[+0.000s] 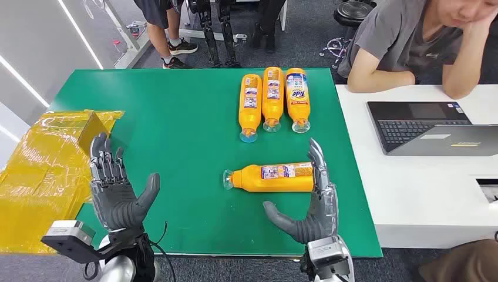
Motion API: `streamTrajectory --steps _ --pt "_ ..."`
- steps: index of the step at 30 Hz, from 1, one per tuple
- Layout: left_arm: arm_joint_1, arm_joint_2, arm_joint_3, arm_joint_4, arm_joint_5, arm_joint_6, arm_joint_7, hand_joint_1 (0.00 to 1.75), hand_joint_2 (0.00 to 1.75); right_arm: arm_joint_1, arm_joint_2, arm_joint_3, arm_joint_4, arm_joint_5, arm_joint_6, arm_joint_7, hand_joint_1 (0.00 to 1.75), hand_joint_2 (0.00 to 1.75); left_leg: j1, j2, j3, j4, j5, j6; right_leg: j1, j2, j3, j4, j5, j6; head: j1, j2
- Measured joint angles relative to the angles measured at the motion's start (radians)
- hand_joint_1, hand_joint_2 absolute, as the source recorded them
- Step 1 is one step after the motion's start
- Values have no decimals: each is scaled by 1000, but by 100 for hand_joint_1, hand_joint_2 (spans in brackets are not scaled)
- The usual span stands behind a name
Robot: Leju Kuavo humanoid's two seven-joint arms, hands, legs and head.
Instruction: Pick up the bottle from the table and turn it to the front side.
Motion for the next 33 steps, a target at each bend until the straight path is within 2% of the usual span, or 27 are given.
streamTrajectory --steps 4,9,12,16,18,21,28,33 --pt "-1 0 0 0 2 0 0 0 175 -3 -3 0 2 13 10 13 0 175 0 0 0 0 0 0 0 0 0 0 0 0 0 0" --pt "-8 0 0 0 6 -6 0 0 175 -51 -24 -1 21 137 108 124 0 175 0 0 0 0 0 0 0 0 0 0 0 0 0 0" --pt "-17 0 0 1 10 -17 0 0 175 -124 -45 -5 57 209 195 191 0 175 0 1 0 0 0 0 0 1 0 0 1 0 0 0" --pt "-37 0 0 9 23 -40 0 0 175 -290 -77 -6 164 254 369 279 0 175 0 2 0 1 2 0 0 2 0 0 4 0 0 0" --pt "-46 0 0 12 28 -51 0 0 175 -371 -84 -4 226 265 426 294 0 175 0 1 0 1 3 1 0 1 0 0 4 0 0 0" --pt "-56 0 0 17 32 -56 0 0 175 -453 -88 -2 296 274 450 297 0 175 0 0 0 1 3 0 0 0 0 0 4 0 0 0" --pt "-59 0 0 23 33 -58 0 0 175 -507 -91 4 366 278 460 303 0 175 0 1 -1 1 3 0 0 1 -1 0 4 0 0 0" --pt "-80 0 0 33 42 -72 1 0 175 -579 -99 46 449 285 593 368 0 175 0 1 -1 1 3 0 0 1 -1 0 4 0 0 0"
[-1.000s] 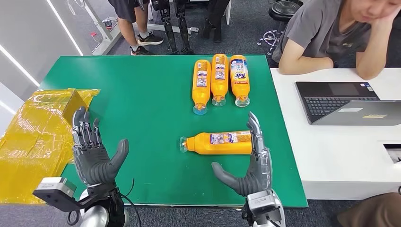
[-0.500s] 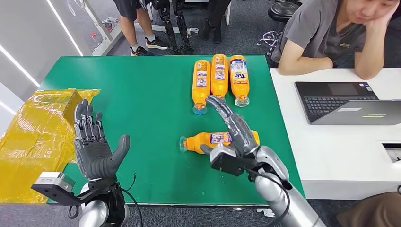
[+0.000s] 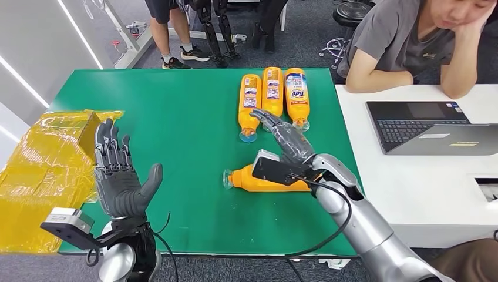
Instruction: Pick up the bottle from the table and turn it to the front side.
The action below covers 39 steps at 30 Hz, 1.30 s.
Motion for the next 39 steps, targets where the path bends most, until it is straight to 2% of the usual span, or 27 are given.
streamTrajectory --steps 8,14,23,31,39 --pt "-47 0 -3 24 17 -1 17 0 175 -117 -1 111 215 -11 97 19 0 175 0 -1 0 0 1 -1 0 -1 0 0 1 0 0 0" --pt "-82 0 -11 43 33 -21 39 0 175 -136 -8 181 327 -14 159 49 0 175 0 -1 0 0 1 -1 0 -1 0 0 1 0 0 0" --pt "-106 -2 -24 61 32 -50 60 0 175 -151 -47 263 431 -27 249 53 0 175 0 -1 0 1 1 -1 0 0 0 0 1 0 0 0" --pt "-111 -9 -25 74 27 -53 62 0 175 -184 -62 316 491 -19 268 54 0 175 0 -1 0 1 1 -1 0 0 0 0 1 0 0 0" --pt "-111 -10 -24 76 17 -50 62 0 175 -220 -63 356 543 23 229 78 0 175 0 -1 0 1 1 -1 0 0 0 0 1 0 0 0"
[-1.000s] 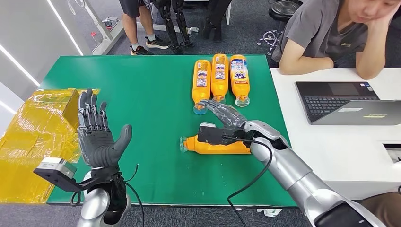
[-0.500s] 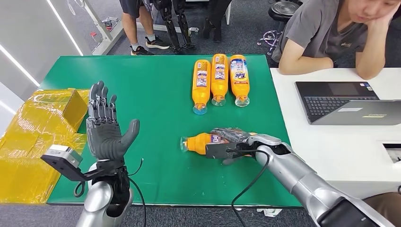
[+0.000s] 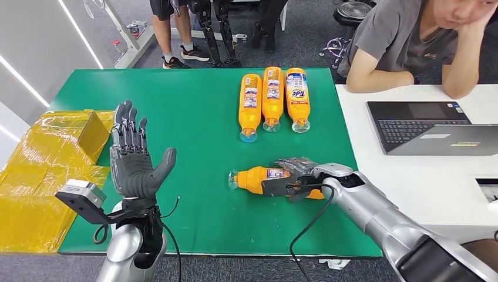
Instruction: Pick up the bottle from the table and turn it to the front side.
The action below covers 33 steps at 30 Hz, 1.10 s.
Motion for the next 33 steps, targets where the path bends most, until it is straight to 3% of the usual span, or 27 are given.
streamTrajectory --steps 13,17,33 --pt "1 0 0 0 -5 0 0 0 175 -17 0 24 38 28 -39 21 0 175 0 0 0 0 0 0 0 0 0 0 0 0 0 0" --pt "1 0 0 0 -8 -3 1 0 175 -18 0 28 42 37 -48 27 172 175 0 0 0 0 0 0 0 0 0 0 0 0 0 0" --pt "1 -10 0 0 -20 -9 10 0 175 12 0 22 8 65 -137 31 175 175 0 0 0 0 0 0 0 0 0 0 0 0 0 0"
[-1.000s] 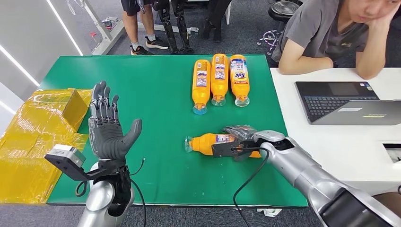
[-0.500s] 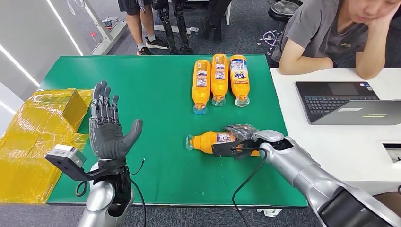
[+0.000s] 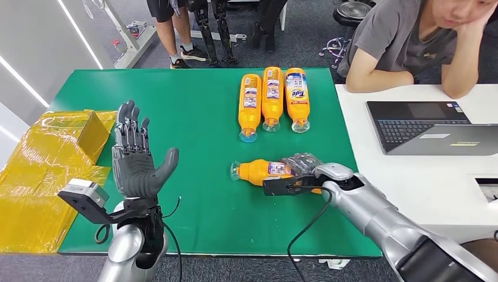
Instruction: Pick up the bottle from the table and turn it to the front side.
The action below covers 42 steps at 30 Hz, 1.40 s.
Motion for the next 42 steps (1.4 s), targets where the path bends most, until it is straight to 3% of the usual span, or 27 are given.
streamTrajectory --steps 5,10,15,20,29,38,42 --pt "1 0 0 0 -4 1 2 0 175 39 3 -26 -48 0 -64 2 175 175 0 0 -1 0 0 0 0 0 0 0 0 0 0 0" --pt "25 -2 8 -2 28 -8 20 0 175 118 44 -149 -176 -10 -386 -20 175 175 0 0 -1 -1 0 0 0 0 -1 0 0 0 0 0" --pt "33 -8 19 -2 56 -35 32 0 175 217 79 -268 -354 -51 -597 -132 175 175 0 -2 -2 -1 0 0 0 -2 -2 0 -1 0 0 0" --pt "33 -10 21 -1 81 -60 32 0 175 303 104 -345 -464 -107 -728 -252 175 175 0 -2 -3 -1 0 0 0 -2 -2 0 -1 0 0 0" --pt "30 -14 21 9 162 -153 66 0 175 382 151 -379 -541 -187 -756 -307 175 175 0 -1 -2 -1 0 0 0 -1 -2 0 -1 0 0 0" --pt "12 -16 -14 33 156 -252 66 0 175 367 169 -367 -517 -178 -597 -249 175 175 0 -1 -3 -1 0 0 0 -1 -2 0 -1 0 0 0" --pt "6 -16 -28 46 153 -260 65 0 175 360 173 -360 -499 -175 -582 -242 175 175 0 -1 -3 -1 0 0 0 -1 -2 0 -1 0 0 0"
